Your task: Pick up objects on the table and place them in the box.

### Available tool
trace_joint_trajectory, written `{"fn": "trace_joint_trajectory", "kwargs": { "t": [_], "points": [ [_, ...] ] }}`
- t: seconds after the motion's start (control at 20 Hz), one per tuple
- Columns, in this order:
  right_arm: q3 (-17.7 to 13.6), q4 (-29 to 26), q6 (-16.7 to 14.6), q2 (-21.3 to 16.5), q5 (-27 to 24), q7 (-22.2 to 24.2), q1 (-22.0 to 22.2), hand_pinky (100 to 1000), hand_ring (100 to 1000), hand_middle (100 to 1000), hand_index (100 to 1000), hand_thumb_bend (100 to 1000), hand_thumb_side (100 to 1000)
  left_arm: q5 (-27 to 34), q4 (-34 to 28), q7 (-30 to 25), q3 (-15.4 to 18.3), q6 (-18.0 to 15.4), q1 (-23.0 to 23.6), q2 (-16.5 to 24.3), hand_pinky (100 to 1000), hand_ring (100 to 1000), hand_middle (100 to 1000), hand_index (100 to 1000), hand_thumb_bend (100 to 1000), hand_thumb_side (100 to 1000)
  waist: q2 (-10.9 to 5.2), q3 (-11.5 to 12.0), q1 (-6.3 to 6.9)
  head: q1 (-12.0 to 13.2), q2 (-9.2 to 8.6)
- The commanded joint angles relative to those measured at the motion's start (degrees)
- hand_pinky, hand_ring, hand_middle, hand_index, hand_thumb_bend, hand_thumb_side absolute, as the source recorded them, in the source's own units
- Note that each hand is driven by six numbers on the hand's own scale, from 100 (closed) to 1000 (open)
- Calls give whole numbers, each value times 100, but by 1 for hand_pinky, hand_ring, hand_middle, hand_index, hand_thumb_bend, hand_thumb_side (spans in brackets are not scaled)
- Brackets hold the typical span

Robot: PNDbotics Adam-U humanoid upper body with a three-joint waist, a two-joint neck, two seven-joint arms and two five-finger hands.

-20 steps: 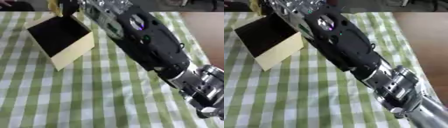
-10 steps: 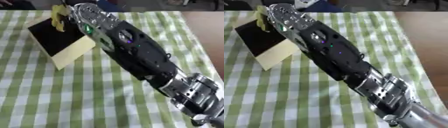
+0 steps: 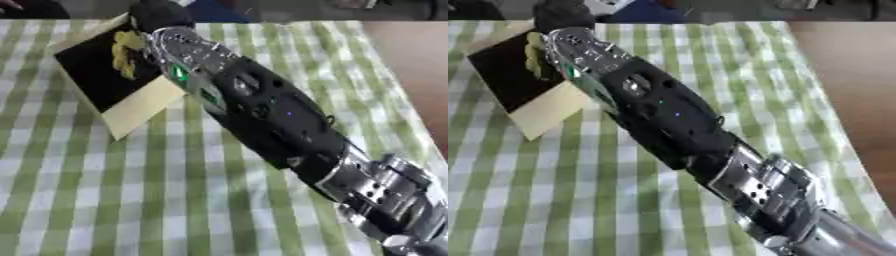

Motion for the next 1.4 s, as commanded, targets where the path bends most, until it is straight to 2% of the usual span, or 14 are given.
{"fn": "trace_joint_trajectory", "kwargs": {
  "t": [0.05,0.35,0.45,0.5,0.7,0.9,0.95,1.1,1.2,1.3,1.4],
  "points": [
    [24,-166,-90,-26,275,251,-171,834,846,742,790,100,237,21,-111,-16,25,-3,-45,61,457,514,599,835,100,826,-126,3,24,17,30],
    [27,-373,-203,-57,968,706,-268,857,924,837,825,100,250,28,-111,-25,27,0,-29,52,458,514,599,835,100,825,-135,-12,5,34,33],
    [26,-396,-252,-62,1198,883,-284,864,948,857,831,100,366,30,-111,-31,24,-4,-30,47,458,513,599,835,100,825,-138,-19,0,33,22],
    [25,-401,-287,-64,1307,974,-289,868,963,868,836,100,479,30,-111,-33,24,-7,-28,45,458,513,599,835,100,824,-140,-21,-1,33,19],
    [-14,-452,-404,-60,1652,1249,-292,875,979,876,852,100,620,32,-111,-32,32,-3,-16,40,458,513,599,836,100,824,-144,-15,-3,29,16],
    [-37,-500,-474,-40,1770,1394,-293,880,989,881,867,100,967,38,-111,-39,30,0,-12,31,459,513,599,837,100,822,-148,-10,-4,26,17],
    [-42,-516,-485,-37,1784,1409,-296,882,991,885,876,100,1000,39,-111,-41,29,1,-10,28,459,513,599,837,100,822,-150,-10,-5,29,19],
    [-65,-568,-484,-29,1717,1431,-295,889,980,881,898,100,1000,41,-111,-44,34,13,0,20,459,513,600,838,100,809,-152,-12,-9,35,22],
    [-84,-615,-452,-17,1578,1386,-291,894,973,872,906,100,879,45,-111,-52,32,27,6,17,459,512,599,838,100,804,-152,-13,-11,33,23],
    [-85,-667,-415,-7,1344,1311,-291,903,964,870,919,100,712,65,-111,-63,26,34,6,13,459,512,599,839,100,804,-151,-16,-7,38,24],
    [-89,-708,-359,-5,1111,1223,-294,905,953,858,920,100,694,86,-111,-72,27,38,6,14,459,512,598,839,100,804,-152,-18,-3,42,23]
  ]
}}
